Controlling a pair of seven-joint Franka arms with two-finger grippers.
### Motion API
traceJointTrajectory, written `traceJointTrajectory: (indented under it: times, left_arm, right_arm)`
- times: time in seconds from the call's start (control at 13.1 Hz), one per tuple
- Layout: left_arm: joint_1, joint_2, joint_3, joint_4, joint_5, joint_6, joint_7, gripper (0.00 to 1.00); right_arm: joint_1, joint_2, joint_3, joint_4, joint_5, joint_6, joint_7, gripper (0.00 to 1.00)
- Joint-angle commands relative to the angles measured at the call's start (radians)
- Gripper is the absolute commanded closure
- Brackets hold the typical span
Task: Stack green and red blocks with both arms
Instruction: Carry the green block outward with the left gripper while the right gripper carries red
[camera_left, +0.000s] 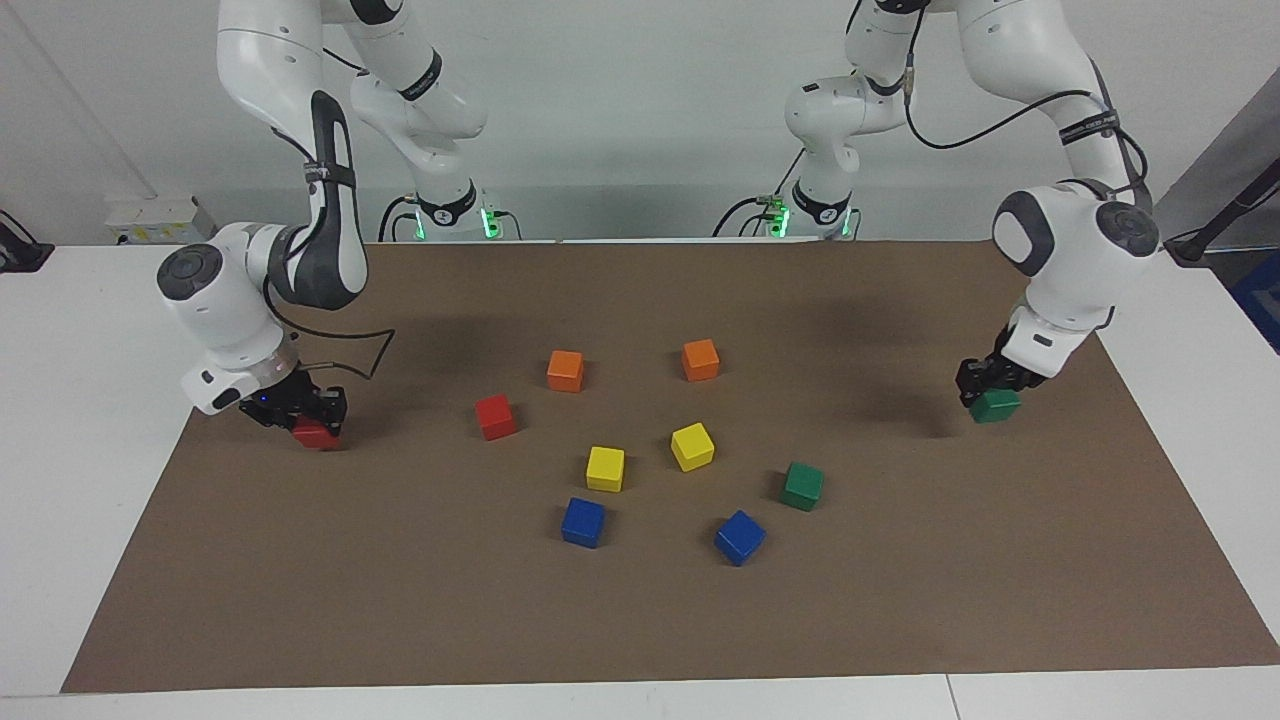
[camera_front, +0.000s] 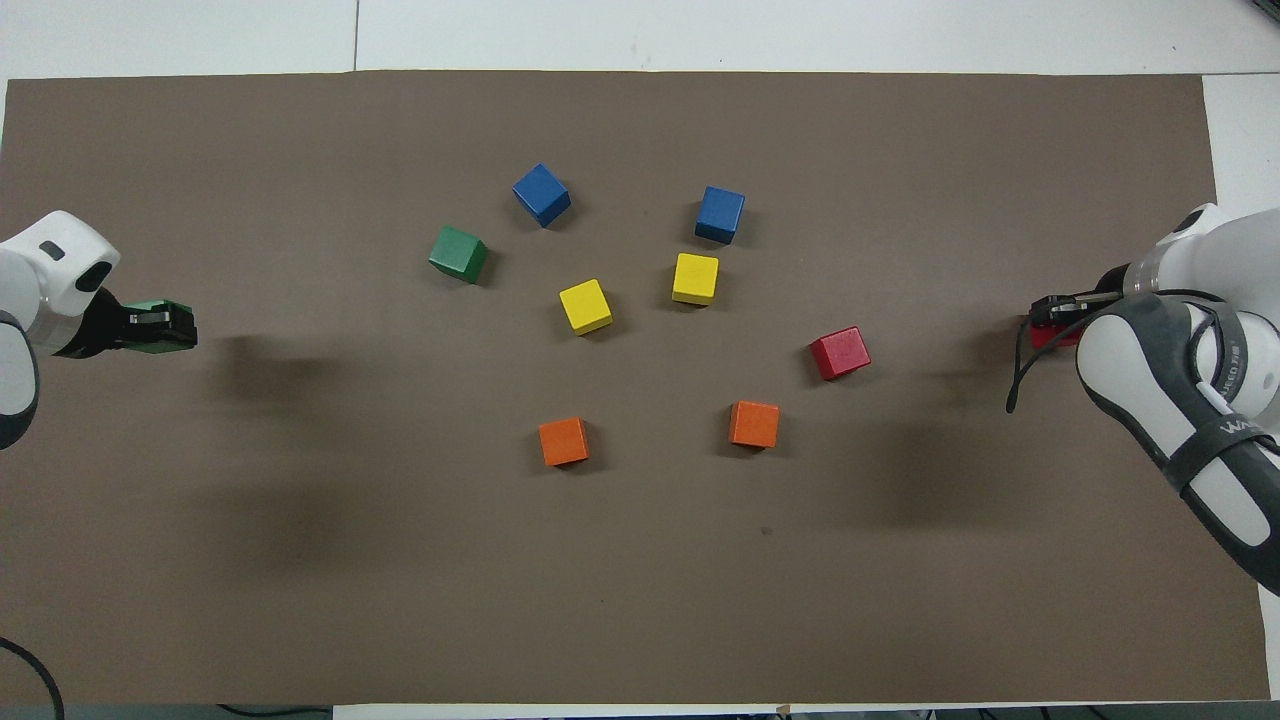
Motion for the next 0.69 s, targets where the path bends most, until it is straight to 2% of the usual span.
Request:
traceJointTrajectory:
  times: [0.0, 0.15, 0.23, 0.3, 0.46, 0.61]
  left_arm:
    - [0.057, 0.019, -0.017, -0.068, 0.018, 0.083, -0.007, 1.0]
    - [0.065, 0.068, -0.016, -0.086, 0.018, 0.149, -0.007, 1.0]
    - [0.073, 0.09, -0.016, -0.086, 0.018, 0.169, -0.005, 1.0]
    - [0.082, 0.107, -0.017, -0.085, 0.018, 0.184, 0.007, 1.0]
    - [0.082, 0.116, -0.017, -0.082, 0.018, 0.19, 0.042, 1.0]
    - [0.084, 0.121, -0.016, -0.077, 0.018, 0.192, 0.198, 1.0]
  right_arm:
    - [-0.016, 0.038, 0.014, 0.024, 0.011, 0.025, -0.032, 1.0]
    - [-0.014, 0.039, 0.014, 0.012, 0.011, 0.028, -0.03, 1.0]
    - [-0.013, 0.039, 0.014, 0.01, 0.011, 0.037, -0.032, 0.73]
    - [-0.007, 0.039, 0.014, 0.008, 0.011, 0.044, -0.024, 0.01]
    - [0.001, 0.027, 0.014, 0.01, 0.011, 0.022, -0.022, 0.0]
    - [0.018, -0.019, 0.017, 0.025, 0.011, -0.071, 0.008, 0.0]
